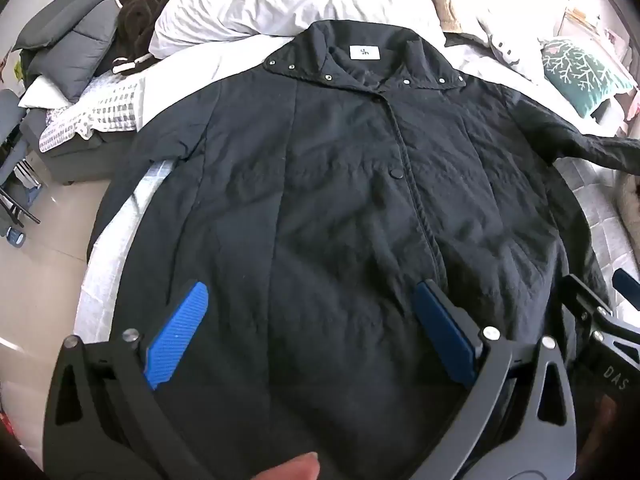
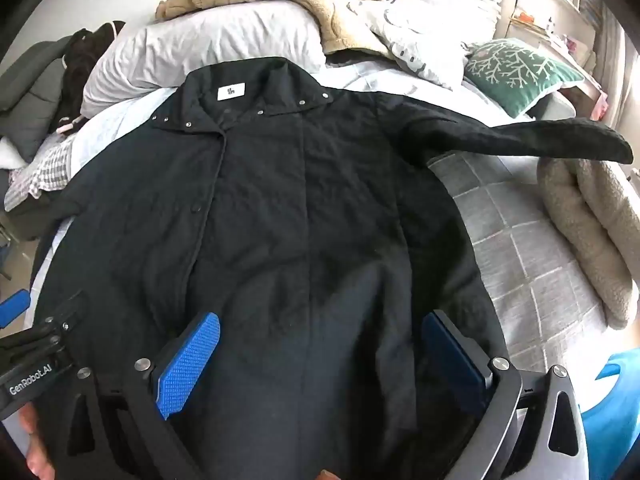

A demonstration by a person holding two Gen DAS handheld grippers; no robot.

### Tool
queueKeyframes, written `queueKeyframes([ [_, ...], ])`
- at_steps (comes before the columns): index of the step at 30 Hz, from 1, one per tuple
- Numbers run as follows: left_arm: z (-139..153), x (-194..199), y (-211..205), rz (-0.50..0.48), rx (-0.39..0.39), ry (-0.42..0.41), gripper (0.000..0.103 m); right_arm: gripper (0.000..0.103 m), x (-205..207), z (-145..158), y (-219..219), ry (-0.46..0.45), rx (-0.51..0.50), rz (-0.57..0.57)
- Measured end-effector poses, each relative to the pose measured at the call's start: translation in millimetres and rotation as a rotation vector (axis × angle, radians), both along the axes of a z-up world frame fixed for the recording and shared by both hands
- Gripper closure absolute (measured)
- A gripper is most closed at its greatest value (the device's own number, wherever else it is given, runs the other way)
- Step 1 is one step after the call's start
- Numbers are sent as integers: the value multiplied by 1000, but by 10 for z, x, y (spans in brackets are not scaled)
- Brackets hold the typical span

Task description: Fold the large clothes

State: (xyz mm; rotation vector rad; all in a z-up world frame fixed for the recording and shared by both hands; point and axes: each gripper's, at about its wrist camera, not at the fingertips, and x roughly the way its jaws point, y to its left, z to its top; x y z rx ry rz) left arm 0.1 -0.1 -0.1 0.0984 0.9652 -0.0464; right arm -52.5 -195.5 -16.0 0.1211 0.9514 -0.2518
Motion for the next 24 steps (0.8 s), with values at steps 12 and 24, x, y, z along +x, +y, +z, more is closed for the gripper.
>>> queueKeyframes([
  [12, -8, 31, 48, -4, -3, 28, 1, 0, 75, 25, 85, 12, 2, 19],
  [24, -6, -12, 108, 12, -21, 23, 1, 0, 91, -25, 81, 18, 10, 6],
])
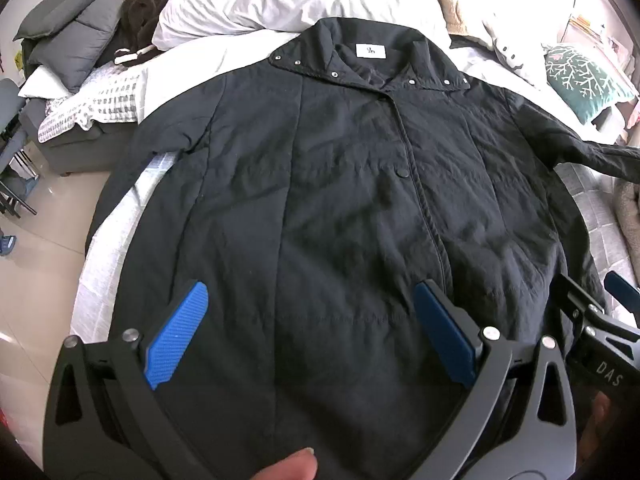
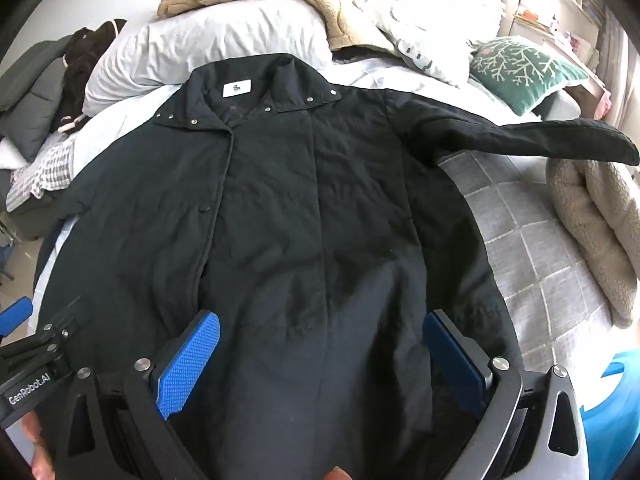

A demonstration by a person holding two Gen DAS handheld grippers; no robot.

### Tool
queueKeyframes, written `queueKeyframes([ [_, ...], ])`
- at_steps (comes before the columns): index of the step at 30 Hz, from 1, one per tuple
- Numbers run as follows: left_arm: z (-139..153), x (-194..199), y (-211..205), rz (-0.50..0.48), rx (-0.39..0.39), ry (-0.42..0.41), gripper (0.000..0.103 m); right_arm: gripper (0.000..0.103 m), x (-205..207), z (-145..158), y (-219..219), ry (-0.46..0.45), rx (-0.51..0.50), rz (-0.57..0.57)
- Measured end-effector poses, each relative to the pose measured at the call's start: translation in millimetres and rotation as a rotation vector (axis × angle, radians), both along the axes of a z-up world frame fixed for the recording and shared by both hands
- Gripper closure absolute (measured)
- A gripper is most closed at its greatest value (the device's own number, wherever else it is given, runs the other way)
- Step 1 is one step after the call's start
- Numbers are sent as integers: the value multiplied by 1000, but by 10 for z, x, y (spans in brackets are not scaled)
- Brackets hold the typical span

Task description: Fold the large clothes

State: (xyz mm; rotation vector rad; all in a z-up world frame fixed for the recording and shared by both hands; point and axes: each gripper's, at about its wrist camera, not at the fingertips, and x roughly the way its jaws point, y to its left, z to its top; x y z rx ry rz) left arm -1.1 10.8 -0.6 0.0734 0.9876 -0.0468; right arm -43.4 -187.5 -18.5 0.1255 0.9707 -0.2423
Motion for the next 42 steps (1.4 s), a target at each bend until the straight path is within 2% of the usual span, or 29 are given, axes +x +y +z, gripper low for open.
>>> queueKeyframes([
  [17, -2, 1, 29, 2, -8, -1, 1, 0, -15, 27, -24, 0, 31, -8],
  [33, 10, 12, 109, 28, -13, 3, 1, 0, -2, 29, -88, 2, 34, -33],
  [42, 17, 9, 98, 11, -16, 4, 1, 0, -4, 20, -109, -1, 24, -27],
])
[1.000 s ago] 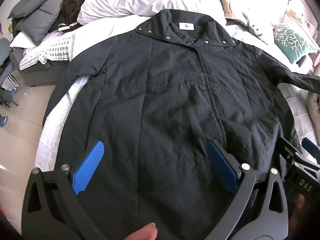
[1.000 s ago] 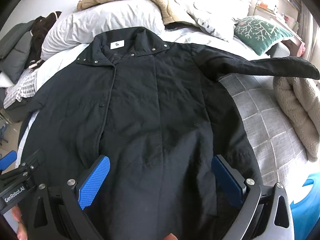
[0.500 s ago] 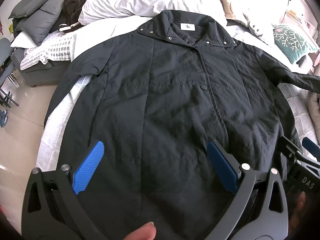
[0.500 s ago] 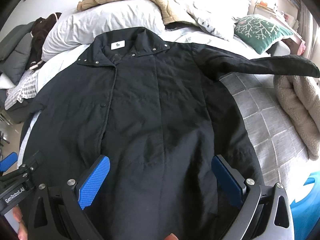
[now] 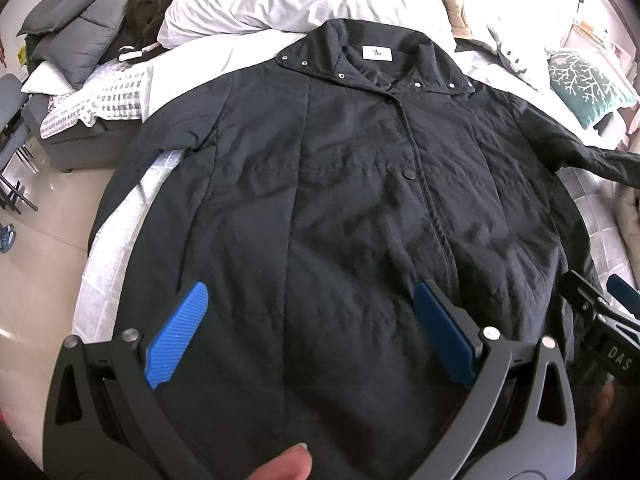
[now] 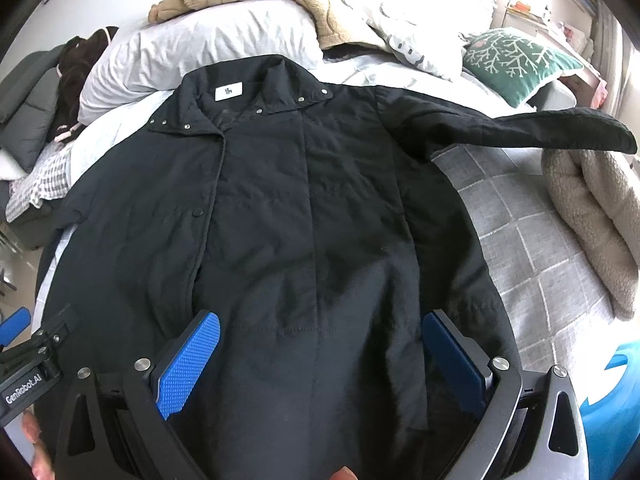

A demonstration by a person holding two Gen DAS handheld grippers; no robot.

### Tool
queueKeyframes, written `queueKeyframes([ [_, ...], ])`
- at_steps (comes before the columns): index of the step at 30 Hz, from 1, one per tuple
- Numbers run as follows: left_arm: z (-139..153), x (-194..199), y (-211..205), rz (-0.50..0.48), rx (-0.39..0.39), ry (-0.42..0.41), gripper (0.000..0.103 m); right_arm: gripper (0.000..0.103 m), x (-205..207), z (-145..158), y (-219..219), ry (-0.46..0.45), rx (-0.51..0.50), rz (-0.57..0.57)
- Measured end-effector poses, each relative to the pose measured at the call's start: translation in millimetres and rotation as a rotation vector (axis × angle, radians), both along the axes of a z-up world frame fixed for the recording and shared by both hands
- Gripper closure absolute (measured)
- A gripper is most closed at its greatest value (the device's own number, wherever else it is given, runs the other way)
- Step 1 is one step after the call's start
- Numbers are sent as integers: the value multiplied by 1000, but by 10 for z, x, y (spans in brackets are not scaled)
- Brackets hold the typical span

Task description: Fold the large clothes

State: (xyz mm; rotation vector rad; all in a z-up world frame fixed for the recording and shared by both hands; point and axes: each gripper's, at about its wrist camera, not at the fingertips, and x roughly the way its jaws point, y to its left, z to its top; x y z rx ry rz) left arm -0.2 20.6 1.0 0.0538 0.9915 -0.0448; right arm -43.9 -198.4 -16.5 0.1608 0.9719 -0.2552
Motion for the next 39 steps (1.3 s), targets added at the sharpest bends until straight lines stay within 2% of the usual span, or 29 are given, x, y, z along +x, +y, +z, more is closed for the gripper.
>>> queueKeyframes([
  [20, -13, -16, -51, -19, 3, -1, 1, 0, -28, 31, -3, -8, -7, 2],
  [35, -67, -100, -47, -25, 15, -35, 1, 0, -120, 17, -28, -4, -75, 12],
  [37, -77, -116, -14, -40, 1, -36, 1, 0, -132, 18, -59, -1, -78, 18],
  [39, -111, -126, 30, -81, -29, -1, 1, 0, -160, 26, -74, -4, -82, 56],
])
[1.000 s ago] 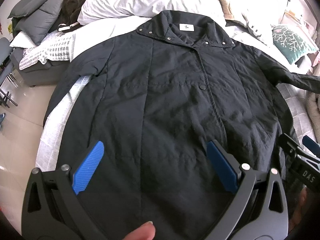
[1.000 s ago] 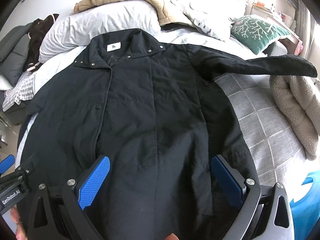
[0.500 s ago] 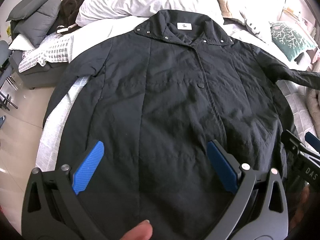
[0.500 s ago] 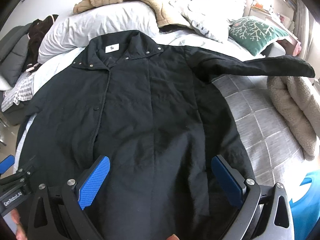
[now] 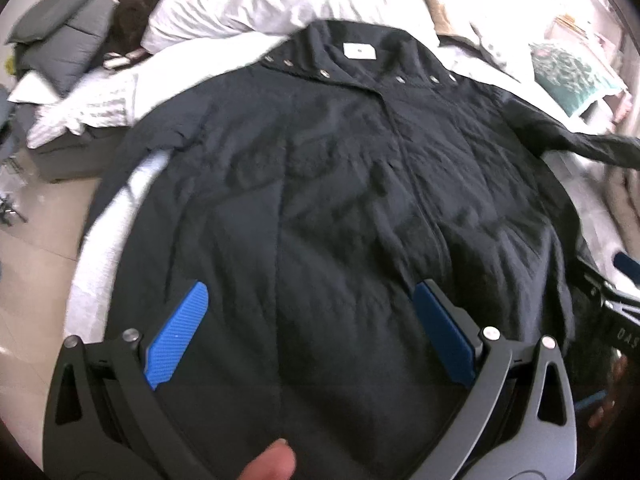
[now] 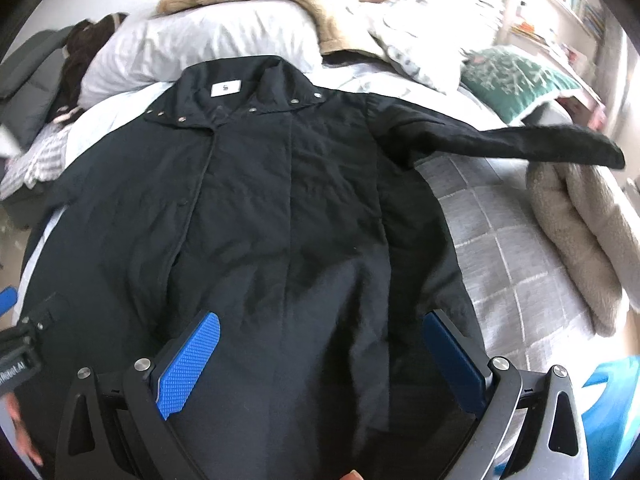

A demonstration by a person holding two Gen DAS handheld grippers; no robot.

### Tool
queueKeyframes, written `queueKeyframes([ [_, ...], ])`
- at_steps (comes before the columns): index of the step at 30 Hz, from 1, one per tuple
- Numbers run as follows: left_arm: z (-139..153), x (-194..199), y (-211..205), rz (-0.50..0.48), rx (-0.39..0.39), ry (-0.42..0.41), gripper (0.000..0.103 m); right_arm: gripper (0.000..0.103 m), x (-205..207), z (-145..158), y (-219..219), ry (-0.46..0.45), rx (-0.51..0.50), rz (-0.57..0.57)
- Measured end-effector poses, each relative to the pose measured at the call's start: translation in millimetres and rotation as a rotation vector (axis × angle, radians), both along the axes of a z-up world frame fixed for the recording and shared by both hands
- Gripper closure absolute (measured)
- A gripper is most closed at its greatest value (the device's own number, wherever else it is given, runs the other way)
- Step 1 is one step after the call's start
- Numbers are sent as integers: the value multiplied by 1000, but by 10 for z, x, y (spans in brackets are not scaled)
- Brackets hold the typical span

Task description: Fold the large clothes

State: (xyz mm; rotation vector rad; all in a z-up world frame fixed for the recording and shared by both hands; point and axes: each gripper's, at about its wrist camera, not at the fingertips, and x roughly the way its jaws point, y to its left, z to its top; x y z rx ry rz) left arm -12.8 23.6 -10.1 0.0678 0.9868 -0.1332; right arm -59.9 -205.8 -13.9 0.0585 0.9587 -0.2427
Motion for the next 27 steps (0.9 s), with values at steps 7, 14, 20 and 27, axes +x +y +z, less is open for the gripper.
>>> queueKeyframes([
  [7, -39, -10, 282, -114, -33, 103, 1, 0, -152, 53, -274, 19, 25, 71],
  [14, -164, 49, 1157, 22, -13, 127, 1, 0, -411, -102, -839, 91, 140, 14],
  [20, -553, 11, 1804, 99, -85, 285, 1, 1, -647, -367, -1156, 167, 318, 1],
  [27, -968, -200, 1905, 37, -316, 498, 7, 9, -772, -759, -1400, 251, 517, -79],
])
